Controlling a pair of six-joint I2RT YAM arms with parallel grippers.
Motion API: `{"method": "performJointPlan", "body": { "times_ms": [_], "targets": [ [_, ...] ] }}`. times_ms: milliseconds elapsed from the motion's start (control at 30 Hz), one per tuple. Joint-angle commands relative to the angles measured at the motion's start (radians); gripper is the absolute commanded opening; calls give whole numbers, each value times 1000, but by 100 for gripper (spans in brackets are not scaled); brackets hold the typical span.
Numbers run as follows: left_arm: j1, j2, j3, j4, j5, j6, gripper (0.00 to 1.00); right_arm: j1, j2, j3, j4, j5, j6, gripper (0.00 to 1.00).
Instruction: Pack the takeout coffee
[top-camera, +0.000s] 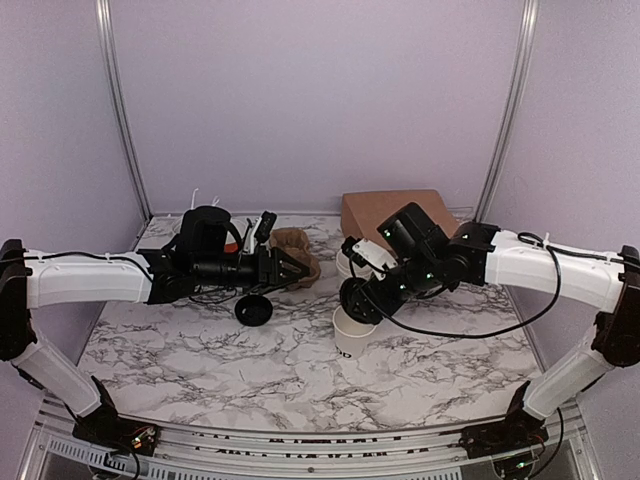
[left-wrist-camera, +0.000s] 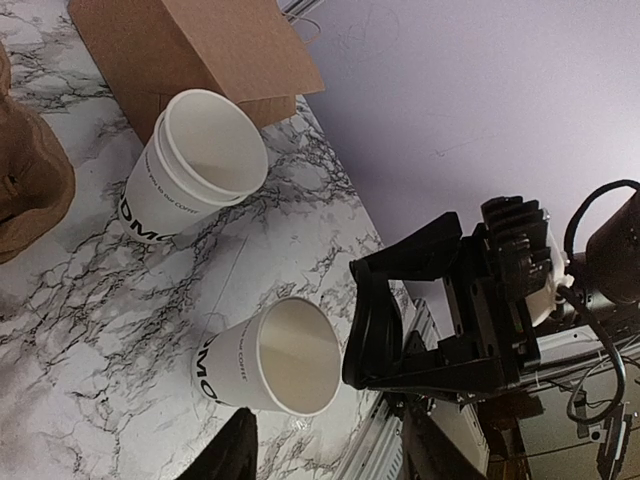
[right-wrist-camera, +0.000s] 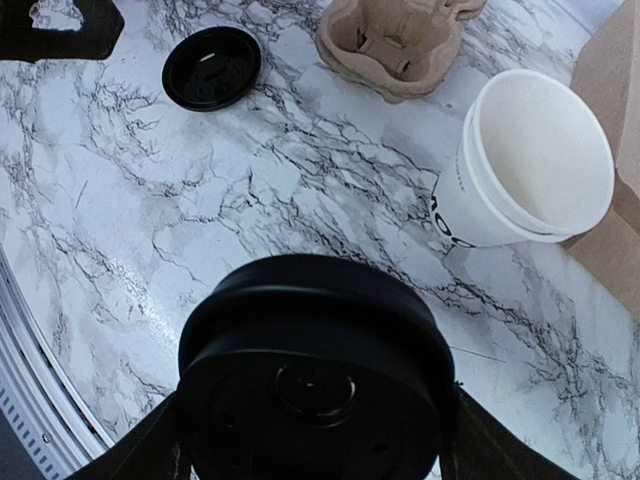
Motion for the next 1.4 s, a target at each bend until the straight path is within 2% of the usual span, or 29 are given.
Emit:
{"method": "performJointPlan", "body": {
  "times_ms": [0, 1367],
  "targets": [
    [-2, -33, -14, -17, -5, 16, 50, -6, 28, 49, -25, -24, 8, 79],
    [-2, -43, -36, -18, -8, 12, 50, -5, 142, 116, -72, -41, 22, 85]
  ]
}}
